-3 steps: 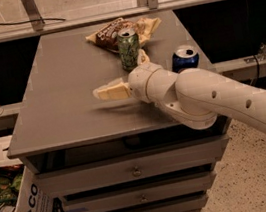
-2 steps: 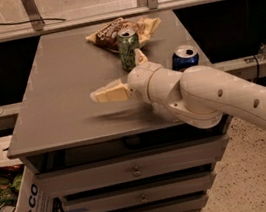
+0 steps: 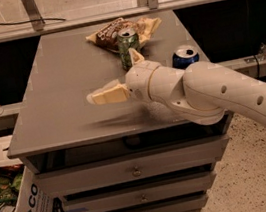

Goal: Move green can near brown chip bag

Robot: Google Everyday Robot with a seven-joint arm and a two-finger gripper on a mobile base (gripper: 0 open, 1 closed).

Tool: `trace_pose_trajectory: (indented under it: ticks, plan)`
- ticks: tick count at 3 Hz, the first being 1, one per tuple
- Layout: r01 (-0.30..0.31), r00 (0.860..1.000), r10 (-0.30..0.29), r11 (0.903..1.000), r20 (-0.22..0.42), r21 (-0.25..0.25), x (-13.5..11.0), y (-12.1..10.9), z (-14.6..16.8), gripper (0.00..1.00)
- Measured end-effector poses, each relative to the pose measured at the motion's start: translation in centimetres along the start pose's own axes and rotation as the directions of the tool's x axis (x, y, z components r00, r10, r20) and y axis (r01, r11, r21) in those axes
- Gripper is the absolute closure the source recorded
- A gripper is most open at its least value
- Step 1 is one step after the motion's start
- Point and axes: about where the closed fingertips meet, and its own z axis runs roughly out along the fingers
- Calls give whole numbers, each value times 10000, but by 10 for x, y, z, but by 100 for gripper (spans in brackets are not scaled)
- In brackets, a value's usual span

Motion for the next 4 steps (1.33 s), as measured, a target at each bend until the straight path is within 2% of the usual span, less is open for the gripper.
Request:
trace_pose_trajectory:
  ticks: [1,2,3,4]
  plan:
    - [87,10000,-87,9988,18,-482,0,-1,6,0]
    - [45,9996,-89,9870,-268,-1609,11,18,15,0]
    - [-162,9984,14,9643,-561,-2643,20,43,12,0]
    - [-172,9985,17,9599,-556,-2798,20,47,11,0]
